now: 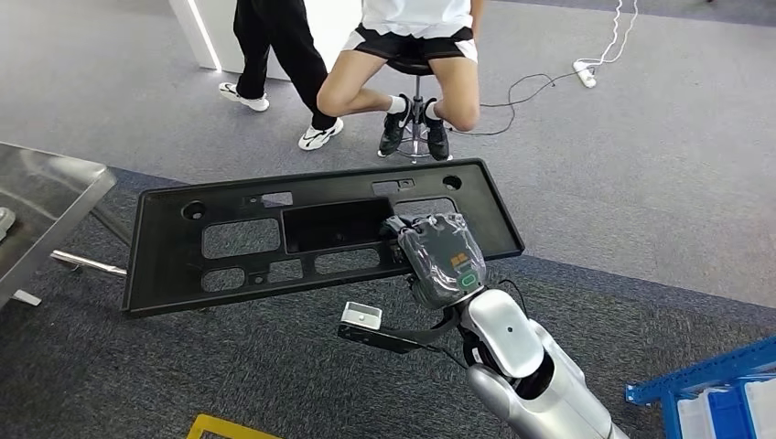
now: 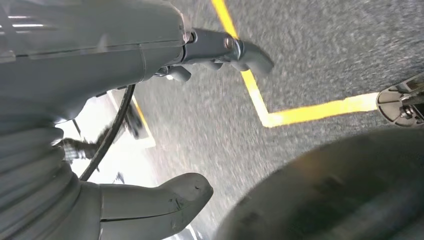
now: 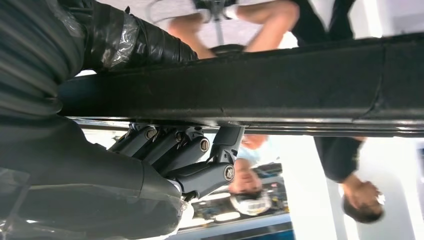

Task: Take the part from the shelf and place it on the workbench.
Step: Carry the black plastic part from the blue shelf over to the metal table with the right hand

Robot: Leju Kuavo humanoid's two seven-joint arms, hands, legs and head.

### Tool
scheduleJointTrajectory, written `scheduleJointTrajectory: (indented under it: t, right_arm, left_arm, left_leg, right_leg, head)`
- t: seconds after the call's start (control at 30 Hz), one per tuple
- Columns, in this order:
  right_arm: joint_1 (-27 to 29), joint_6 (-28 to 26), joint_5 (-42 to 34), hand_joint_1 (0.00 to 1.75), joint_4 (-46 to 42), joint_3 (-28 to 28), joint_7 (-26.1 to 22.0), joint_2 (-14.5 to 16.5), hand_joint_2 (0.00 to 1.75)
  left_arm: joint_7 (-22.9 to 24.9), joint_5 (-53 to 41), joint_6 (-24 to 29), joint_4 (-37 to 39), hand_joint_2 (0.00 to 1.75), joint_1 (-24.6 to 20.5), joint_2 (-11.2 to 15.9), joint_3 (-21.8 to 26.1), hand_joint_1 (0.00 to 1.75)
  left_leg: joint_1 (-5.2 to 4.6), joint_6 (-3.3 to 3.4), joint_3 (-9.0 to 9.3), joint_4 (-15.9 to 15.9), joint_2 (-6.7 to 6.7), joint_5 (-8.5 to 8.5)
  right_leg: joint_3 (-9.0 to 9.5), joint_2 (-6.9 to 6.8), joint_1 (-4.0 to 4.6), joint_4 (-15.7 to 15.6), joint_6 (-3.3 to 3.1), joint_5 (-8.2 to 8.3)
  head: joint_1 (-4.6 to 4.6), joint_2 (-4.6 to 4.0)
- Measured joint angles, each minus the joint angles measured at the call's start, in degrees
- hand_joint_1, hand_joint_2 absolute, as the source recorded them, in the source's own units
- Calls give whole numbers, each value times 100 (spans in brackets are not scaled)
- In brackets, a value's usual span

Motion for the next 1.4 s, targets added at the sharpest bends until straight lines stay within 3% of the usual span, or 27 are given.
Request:
scheduleJointTrajectory:
  t: [0.07, 0.1, 0.17, 0.2, 0.27, 0.3, 0.33, 0.4, 0.47, 0.53, 0.6, 0.67, 0.7, 0.73, 0.77, 0.83, 0.9, 0.97, 1.0, 1.07, 1.13, 1.17, 1.2, 1.23, 1.27, 1.33, 1.4]
  right_arm:
    - [-115, -14, -33, 175, 130, 35, -33, 63, 175]
    - [-152, -22, -52, 175, 198, 51, -43, 76, 175]
    - [-180, -33, -85, 175, 325, 71, -48, 79, 175]
    - [-182, -37, -94, 175, 380, 78, -47, 76, 175]
    - [-192, -41, -102, 175, 446, 86, -49, 74, 175]
    - [-199, -42, -106, 175, 460, 87, -50, 74, 175]
    - [-203, -44, -108, 175, 469, 90, -52, 73, 175]
    - [-205, -48, -111, 175, 485, 99, -53, 65, 175]
    - [-217, -50, -111, 175, 495, 107, -53, 64, 175]
    - [-243, -51, -111, 175, 497, 110, -52, 79, 175]
    - [-264, -53, -111, 175, 503, 111, -52, 92, 175]
    - [-271, -52, -111, 175, 527, 114, -51, 99, 175]
    - [-271, -51, -111, 175, 541, 119, -50, 101, 175]
    - [-271, -51, -111, 175, 551, 124, -50, 103, 175]
    - [-275, -51, -111, 175, 556, 129, -50, 104, 175]
    - [-287, -52, -111, 175, 558, 133, -50, 105, 175]
    - [-298, -53, -111, 175, 559, 136, -49, 105, 175]
    - [-303, -51, -109, 175, 556, 140, -48, 106, 175]
    - [-308, -49, -107, 175, 554, 141, -46, 103, 175]
    - [-327, -51, -101, 175, 544, 140, -42, 70, 175]
    - [-319, -55, -100, 175, 540, 138, -43, -22, 175]
    - [-299, -54, -100, 175, 539, 135, -44, -86, 175]
    - [-275, -54, -101, 175, 531, 128, -44, -156, 175]
    - [-256, -53, -103, 175, 512, 112, -44, -233, 175]
    - [-245, -51, -106, 175, 481, 86, -44, -307, 175]
    - [-239, -48, -114, 175, 408, 14, -44, -442, 175]
    - [-234, -45, -117, 175, 357, -46, -44, -534, 175]
  left_arm:
    - [-19, 83, -2, -1, 175, -10, 8, 92, 0]
    - [-21, 109, -1, -1, 175, -20, 9, 128, 0]
    - [-14, 140, 0, -1, 175, -34, 10, 186, 0]
    - [-9, 155, 3, -1, 175, -32, 8, 210, 0]
    - [-2, 187, 15, -1, 175, -12, 1, 259, 0]
    - [-1, 204, 25, -1, 175, 0, -2, 276, 0]
    - [0, 218, 40, -1, 175, 5, -2, 288, 0]
    - [-2, 239, 78, -1, 175, 8, 0, 310, 0]
    - [-9, 260, 103, -1, 175, 30, 2, 336, 0]
    - [-25, 289, 110, -1, 175, 50, 1, 366, 0]
    - [-45, 305, 115, -1, 175, 39, 1, 402, 0]
    - [-62, 313, 116, -1, 175, 24, 2, 422, 0]
    - [-71, 315, 119, -1, 175, 23, 2, 425, 0]
    - [-79, 313, 119, -1, 175, 28, 2, 426, 0]
    - [-88, 308, 120, -1, 175, 36, 2, 427, 0]
    - [-100, 298, 122, -1, 175, 43, 5, 427, 0]
    - [-107, 296, 122, -1, 175, 33, 10, 427, 0]
    - [-116, 289, 117, -1, 175, 34, 18, 427, 0]
    - [-124, 278, 114, -1, 175, 43, 22, 427, 0]
    - [-139, 248, 115, -1, 175, 46, 24, 426, 0]
    - [-153, 223, 125, -1, 175, 29, 24, 425, 0]
    - [-163, 220, 130, -1, 175, 19, 24, 426, 0]
    - [-177, 218, 137, -1, 175, 15, 24, 426, 0]
    - [-190, 223, 145, -1, 175, 16, 23, 426, 0]
    - [-202, 228, 155, -1, 175, 22, 23, 426, 0]
    - [-214, 238, 174, -1, 175, 34, 21, 425, 0]
    - [-221, 238, 185, -1, 175, 35, 19, 425, 0]
  left_leg:
    - [53, 52, 105, -109, -144, 58]
    - [55, 72, 115, -121, -223, 64]
    - [62, 88, 118, -106, -417, 58]
    - [70, 80, 120, -86, -522, 44]
    - [103, 31, 124, 1, -715, -17]
    - [122, -6, 115, 62, -795, -60]
    - [136, -46, 91, 136, -871, -106]
    - [170, -124, 26, 206, -997, -144]
    - [205, -194, -21, 192, -1086, -134]
    - [194, -249, -93, 326, -835, -208]
    - [186, -295, -361, 860, -447, -462]
    - [212, -326, -742, 1519, -325, -694]
    - [219, -331, -836, 1646, -312, -681]
    - [223, -327, -817, 1561, -299, -563]
    - [220, -312, -674, 1255, -260, -359]
    - [167, -255, -288, 492, -16, -43]
    - [88, -178, -113, 135, 150, 17]
    - [61, -106, -95, 86, 49, 13]
    - [72, -77, -62, 44, -21, 25]
    - [109, -1, 16, -37, -151, 53]
    - [121, 51, 41, -51, -285, 52]
    - [120, 65, 43, -45, -369, 45]
    - [119, 70, 47, -35, -460, 36]
    - [118, 68, 52, -17, -558, 23]
    - [120, 59, 60, 9, -651, 4]
    - [122, 20, 62, 83, -816, -55]
    - [134, -35, 29, 141, -944, -98]
  right_leg:
    - [-150, 372, -25, 391, 34, -216]
    - [-326, 558, -39, 734, 47, -364]
    - [-697, 690, -68, 1340, 81, -533]
    - [-788, 704, -83, 1412, 100, -466]
    - [-669, 773, -120, 943, 142, -34]
    - [-542, 895, -145, 612, 163, 152]
    - [-427, 1024, -165, 325, 173, 270]
    - [-342, 1177, -157, 113, 150, 273]
    - [-320, 1072, -130, 68, 80, 281]
    - [-265, 930, -134, -1, 1, 295]
    - [-211, 771, -120, -48, -54, 283]
    - [-189, 592, -92, -54, -78, 253]
    - [-178, 504, -82, -54, -82, 235]
    - [-160, 422, -74, -54, -79, 215]
    - [-133, 347, -69, -54, -73, 193]
    - [-72, 217, -50, -61, -47, 148]
    - [-33, 105, -31, -84, -1, 120]
    - [14, 5, -31, -116, 59, 98]
    - [41, 58, -44, -103, 92, 73]
    - [-69, 371, -67, 202, 132, -114]
    - [-454, 657, -81, 905, 136, -426]
    - [-668, 694, -81, 1247, 141, -526]
    - [-818, 707, -82, 1440, 148, -526]
    - [-873, 716, -82, 1428, 150, -406]
    - [-819, 742, -84, 1200, 148, -188]
    - [-544, 946, -102, 455, 135, 257]
    - [-369, 1137, -116, 26, 132, 394]
  head:
    - [1, 0]
    - [0, 0]
    - [0, 0]
    - [0, 0]
    - [0, 0]
    - [0, 0]
    - [-2, 0]
    - [-2, 0]
    - [0, 0]
    - [-3, 0]
    - [-8, 0]
    - [-9, 0]
    - [-10, 0]
    - [-10, 0]
    - [-10, 0]
    - [-9, 0]
    - [-9, 0]
    - [-9, 0]
    - [-8, 0]
    - [-6, 0]
    - [-3, 0]
    - [-2, 0]
    - [-2, 0]
    - [-2, 0]
    - [-2, 0]
    - [-2, 0]
    - [-3, 0]
